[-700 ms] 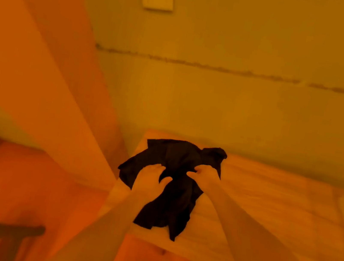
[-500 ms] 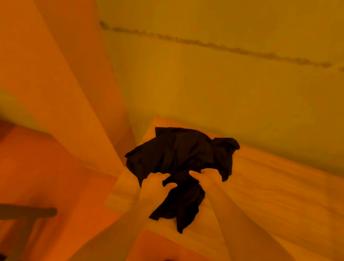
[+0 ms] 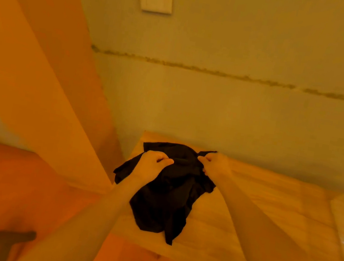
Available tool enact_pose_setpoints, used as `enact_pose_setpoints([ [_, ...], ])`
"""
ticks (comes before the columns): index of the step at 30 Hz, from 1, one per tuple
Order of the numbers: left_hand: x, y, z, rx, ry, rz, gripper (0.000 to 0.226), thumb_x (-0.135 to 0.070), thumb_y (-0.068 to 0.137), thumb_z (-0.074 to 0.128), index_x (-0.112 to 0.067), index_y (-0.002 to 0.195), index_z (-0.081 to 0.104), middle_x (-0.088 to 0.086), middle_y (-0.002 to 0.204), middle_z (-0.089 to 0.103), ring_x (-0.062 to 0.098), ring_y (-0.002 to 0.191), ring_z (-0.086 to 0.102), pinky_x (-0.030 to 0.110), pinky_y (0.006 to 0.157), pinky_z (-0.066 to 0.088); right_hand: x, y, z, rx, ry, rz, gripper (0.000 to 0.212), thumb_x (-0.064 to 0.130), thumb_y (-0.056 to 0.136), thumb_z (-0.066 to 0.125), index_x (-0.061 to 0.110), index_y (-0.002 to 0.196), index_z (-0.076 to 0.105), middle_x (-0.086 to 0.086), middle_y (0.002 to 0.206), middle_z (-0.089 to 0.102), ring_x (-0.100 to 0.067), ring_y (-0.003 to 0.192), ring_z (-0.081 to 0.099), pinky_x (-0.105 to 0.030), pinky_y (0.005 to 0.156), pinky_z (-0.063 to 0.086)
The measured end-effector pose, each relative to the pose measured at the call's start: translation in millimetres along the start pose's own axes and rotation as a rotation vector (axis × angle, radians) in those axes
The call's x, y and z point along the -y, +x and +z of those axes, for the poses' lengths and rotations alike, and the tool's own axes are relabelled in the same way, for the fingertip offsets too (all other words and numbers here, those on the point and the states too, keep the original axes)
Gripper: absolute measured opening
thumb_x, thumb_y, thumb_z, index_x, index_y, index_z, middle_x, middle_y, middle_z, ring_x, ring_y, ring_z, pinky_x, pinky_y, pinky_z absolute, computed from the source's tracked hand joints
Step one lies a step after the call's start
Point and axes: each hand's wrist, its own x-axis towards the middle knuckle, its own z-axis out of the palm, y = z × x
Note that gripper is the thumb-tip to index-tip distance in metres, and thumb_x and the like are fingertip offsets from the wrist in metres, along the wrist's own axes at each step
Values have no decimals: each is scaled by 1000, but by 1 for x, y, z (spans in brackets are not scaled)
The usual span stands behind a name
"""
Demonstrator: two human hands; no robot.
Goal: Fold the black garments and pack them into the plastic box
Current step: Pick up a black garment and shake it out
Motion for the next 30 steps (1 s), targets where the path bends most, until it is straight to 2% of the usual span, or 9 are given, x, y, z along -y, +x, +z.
enact_pose_setpoints([
  [3,-32,17,-30,30,-2,24,33,-25,87,62,6,75,64,8,61,49,13,54,44,17,52,33,27,-8,-47,-190,26,-205,47,21,94,51,11,52,32,-3,53,35,-14,51,36,-20,46,31],
  [6,-75,28,-61,148,36,68,27,-21,83,66,4,75,64,8,63,51,10,55,47,19,53,36,63,-18,-90,-257,384,-279,34,19,92,54,-1,64,53,-20,60,41,-18,60,45,-34,56,47],
  [8,-103,29,-82,167,57,95,23,-20,86,64,-7,67,62,0,59,51,0,47,47,12,49,35,85,-32,-118,-217,616,-293,30,19,93,53,-6,78,62,-16,70,56,-15,71,57,-26,64,54],
  [13,-153,26,-117,-6,-245,176,19,-19,92,54,-21,77,67,-6,79,65,0,69,60,15,69,47,121,-65,-170,-144,867,-389,23,18,92,54,12,71,60,-1,77,62,-14,76,60,-26,75,50],
  [16,-195,25,-131,-110,-321,252,18,-21,93,52,-21,80,65,-5,80,64,4,72,58,12,63,48,145,-80,-199,-127,948,-474,21,17,93,54,12,74,62,-1,77,65,-15,78,62,-31,79,52],
  [20,-249,25,-151,-240,-377,354,14,-20,93,54,-17,87,66,-6,78,63,-4,61,60,7,58,48,175,-97,-235,-154,941,-572,15,18,92,55,11,83,65,-4,85,67,-17,83,64,-31,75,53],
  [24,-276,25,-158,-199,-270,380,15,-22,93,54,-15,90,67,-5,82,63,1,71,58,13,66,48,189,-107,-255,-161,935,-594,12,16,91,56,8,87,65,-5,88,66,-18,85,63,-29,72,52],
  [27,-295,19,-150,-81,-225,465,24,-19,94,51,-9,113,63,-6,98,63,-6,81,57,8,72,44,195,-116,-258,-185,879,-623,11,13,90,57,6,84,64,-7,85,65,-19,82,63,-29,72,53],
  [30,-319,11,-133,78,-255,516,30,-25,92,53,-17,121,57,-7,108,63,2,97,59,19,83,44,199,-125,-255,-177,757,-650,14,13,90,57,6,81,64,-8,81,66,-20,78,65,-34,77,53],
])
